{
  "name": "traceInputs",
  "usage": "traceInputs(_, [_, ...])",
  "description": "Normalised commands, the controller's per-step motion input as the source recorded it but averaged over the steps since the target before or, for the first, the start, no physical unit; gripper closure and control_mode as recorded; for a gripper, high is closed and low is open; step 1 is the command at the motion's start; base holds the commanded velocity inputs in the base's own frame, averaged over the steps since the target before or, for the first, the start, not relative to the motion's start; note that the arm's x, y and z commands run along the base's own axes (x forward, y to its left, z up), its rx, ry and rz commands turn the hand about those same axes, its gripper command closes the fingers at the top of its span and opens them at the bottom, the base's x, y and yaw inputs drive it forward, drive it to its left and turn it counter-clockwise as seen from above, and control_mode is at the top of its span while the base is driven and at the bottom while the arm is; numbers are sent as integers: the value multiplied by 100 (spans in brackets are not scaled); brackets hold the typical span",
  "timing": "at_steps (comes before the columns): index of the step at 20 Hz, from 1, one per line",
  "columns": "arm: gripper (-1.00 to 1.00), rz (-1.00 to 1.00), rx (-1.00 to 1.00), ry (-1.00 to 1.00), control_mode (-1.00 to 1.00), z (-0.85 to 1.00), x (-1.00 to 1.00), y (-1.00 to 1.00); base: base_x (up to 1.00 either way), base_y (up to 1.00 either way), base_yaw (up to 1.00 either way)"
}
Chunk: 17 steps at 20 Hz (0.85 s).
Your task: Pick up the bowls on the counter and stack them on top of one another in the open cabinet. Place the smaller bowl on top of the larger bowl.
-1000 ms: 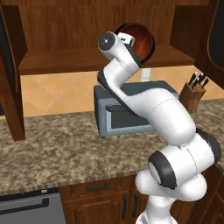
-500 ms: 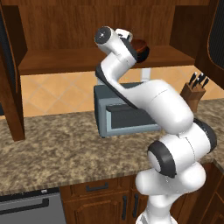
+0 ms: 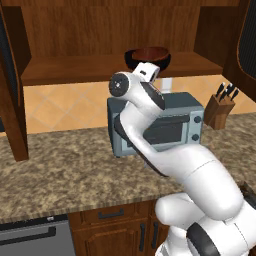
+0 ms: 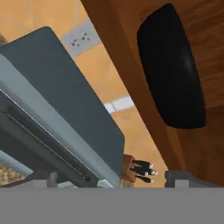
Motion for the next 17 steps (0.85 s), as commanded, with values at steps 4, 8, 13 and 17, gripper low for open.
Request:
traceInputs(4, [-100, 0, -3, 0, -100, -100, -100, -10, 0, 0, 0])
traceInputs(8, [-100, 1, -2, -3, -100, -92, -100, 0, 0, 0, 0])
traceInputs(13, [-100, -5, 1, -8, -100, -9, -41, -10, 0, 0, 0])
traceInputs(17, [-100, -1, -1, -6, -100, 3, -11, 1, 0, 0, 0])
